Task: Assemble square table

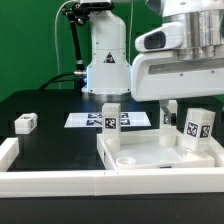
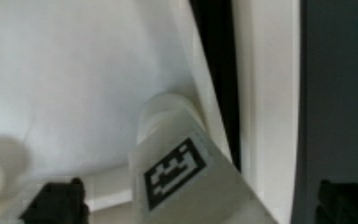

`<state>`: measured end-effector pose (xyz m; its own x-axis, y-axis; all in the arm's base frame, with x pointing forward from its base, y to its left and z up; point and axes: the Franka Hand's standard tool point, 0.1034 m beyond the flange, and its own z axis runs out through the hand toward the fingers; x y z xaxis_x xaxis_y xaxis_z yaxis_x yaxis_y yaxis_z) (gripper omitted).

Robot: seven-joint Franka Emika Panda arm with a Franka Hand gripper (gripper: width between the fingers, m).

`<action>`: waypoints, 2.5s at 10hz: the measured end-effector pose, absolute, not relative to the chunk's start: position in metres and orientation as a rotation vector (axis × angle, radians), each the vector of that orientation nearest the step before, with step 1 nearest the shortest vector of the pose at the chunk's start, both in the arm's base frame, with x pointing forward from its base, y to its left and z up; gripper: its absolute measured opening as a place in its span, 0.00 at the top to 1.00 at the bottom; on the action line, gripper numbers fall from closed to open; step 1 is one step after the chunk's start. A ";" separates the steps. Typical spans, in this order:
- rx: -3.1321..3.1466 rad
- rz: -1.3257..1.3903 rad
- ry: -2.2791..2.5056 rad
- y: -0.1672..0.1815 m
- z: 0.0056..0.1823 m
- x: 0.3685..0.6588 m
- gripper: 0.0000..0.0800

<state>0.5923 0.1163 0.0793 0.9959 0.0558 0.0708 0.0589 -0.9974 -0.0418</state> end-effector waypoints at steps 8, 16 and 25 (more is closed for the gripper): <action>-3.056 -0.115 -0.676 0.112 0.079 0.593 0.41; -3.095 -0.113 -0.415 0.112 0.079 0.593 0.64; -2.949 -0.096 0.822 0.118 0.078 0.592 0.64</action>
Offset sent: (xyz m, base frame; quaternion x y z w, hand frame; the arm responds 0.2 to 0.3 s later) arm -0.0002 0.0017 0.0007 -0.0154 0.0037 -0.2065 0.9783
